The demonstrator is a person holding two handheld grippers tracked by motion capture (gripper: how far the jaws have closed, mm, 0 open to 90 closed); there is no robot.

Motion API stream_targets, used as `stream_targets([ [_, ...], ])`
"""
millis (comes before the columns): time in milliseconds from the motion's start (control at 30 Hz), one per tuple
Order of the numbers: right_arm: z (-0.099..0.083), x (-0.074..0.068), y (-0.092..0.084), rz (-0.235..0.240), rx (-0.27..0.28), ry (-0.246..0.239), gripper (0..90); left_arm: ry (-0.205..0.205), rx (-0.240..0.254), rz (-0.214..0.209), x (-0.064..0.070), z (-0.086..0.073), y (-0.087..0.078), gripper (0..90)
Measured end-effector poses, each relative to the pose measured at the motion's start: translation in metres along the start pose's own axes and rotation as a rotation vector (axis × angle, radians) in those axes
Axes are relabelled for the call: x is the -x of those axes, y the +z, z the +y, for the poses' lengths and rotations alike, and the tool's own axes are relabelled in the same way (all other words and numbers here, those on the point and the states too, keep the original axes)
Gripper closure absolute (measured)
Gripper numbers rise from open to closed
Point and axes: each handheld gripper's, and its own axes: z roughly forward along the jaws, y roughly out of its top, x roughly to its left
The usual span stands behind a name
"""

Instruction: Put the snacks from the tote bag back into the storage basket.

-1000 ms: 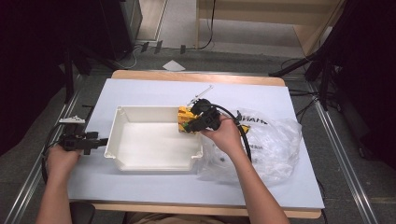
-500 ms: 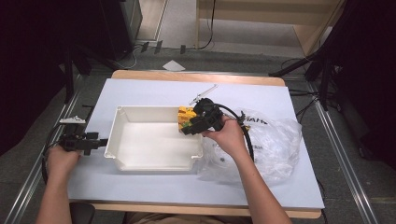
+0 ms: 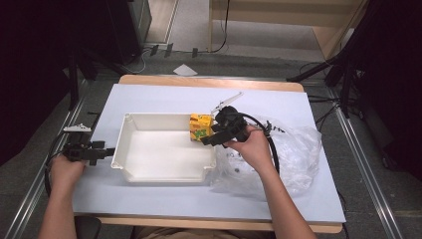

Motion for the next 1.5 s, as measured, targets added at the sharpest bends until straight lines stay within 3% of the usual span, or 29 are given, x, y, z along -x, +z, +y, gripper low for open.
stream_targets([
  [433,-0.019,0.017,-0.026,-0.051,0.059,0.024,26.2,0.001,0.004,0.002,0.001,0.001,0.001,24.0],
  [567,-0.025,0.021,-0.033,-0.032,0.064,0.008,22.0,0.002,0.006,0.003,0.0,0.001,0.0,24.0],
  [700,-0.032,0.025,-0.039,-0.05,0.065,0.021,22.0,0.003,0.006,0.004,0.001,0.001,0.0,24.0],
  [1500,-0.082,0.074,-0.049,-0.118,0.083,0.107,22.0,-0.005,-0.001,0.011,-0.002,0.002,0.002,24.1],
])
